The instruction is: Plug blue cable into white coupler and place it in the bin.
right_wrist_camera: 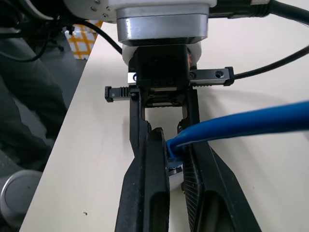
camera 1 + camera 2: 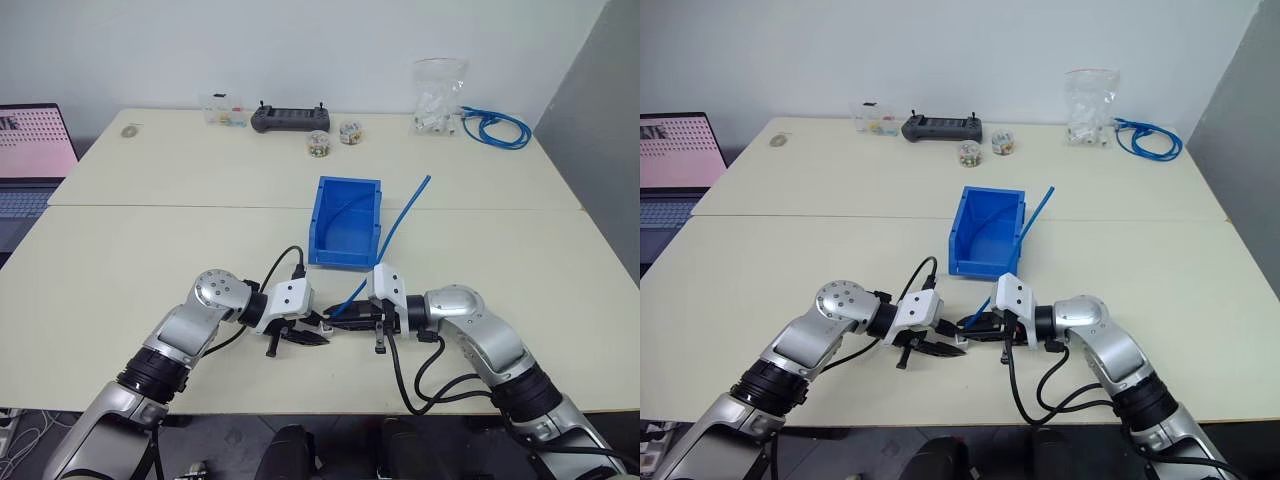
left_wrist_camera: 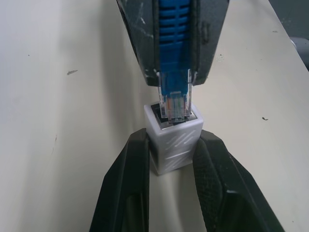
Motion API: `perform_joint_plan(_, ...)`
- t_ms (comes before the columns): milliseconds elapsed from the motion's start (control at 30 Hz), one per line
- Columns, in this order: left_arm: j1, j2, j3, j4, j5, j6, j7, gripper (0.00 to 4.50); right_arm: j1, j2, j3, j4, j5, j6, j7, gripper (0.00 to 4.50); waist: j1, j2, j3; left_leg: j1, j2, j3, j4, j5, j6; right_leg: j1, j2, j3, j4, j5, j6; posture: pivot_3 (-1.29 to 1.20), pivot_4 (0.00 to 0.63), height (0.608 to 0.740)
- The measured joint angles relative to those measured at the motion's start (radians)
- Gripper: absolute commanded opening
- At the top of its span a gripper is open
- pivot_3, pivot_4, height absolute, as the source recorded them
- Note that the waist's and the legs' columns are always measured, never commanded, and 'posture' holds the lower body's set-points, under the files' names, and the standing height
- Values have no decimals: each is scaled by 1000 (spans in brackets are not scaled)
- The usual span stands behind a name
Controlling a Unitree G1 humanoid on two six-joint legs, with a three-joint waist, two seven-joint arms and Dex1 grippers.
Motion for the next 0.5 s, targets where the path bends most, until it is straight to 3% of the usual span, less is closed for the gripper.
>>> perform_joint_plan(500, 4, 1, 2, 0, 6, -6, 2, 923, -98, -3, 49, 118, -60, -110, 123, 109, -3, 0, 0, 5, 0, 0, 0, 0, 0, 4, 0, 0, 0, 0, 0, 0, 150, 740)
